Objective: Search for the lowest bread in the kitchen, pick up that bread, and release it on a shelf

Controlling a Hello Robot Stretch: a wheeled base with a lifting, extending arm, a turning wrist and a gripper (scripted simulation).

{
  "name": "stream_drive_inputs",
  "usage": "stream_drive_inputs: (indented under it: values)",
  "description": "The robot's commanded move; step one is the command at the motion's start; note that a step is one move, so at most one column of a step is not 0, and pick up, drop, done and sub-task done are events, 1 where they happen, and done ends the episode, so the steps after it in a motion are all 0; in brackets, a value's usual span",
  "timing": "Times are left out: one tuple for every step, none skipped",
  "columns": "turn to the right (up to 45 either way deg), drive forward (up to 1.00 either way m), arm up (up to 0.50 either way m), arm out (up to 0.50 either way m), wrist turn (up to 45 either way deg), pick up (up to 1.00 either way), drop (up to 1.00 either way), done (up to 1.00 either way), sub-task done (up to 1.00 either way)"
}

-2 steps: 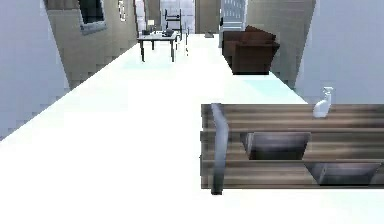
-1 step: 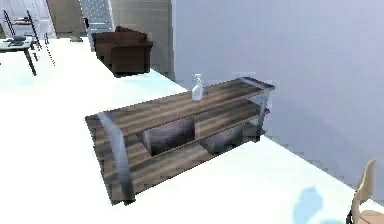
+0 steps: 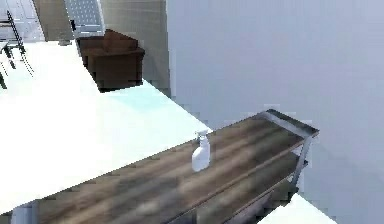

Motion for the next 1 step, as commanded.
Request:
stream_drive_inputs:
  values:
    - [-18.0, 0.00, 0.00, 0.00, 0.0, 0.00, 0.00, 0.00, 0.00]
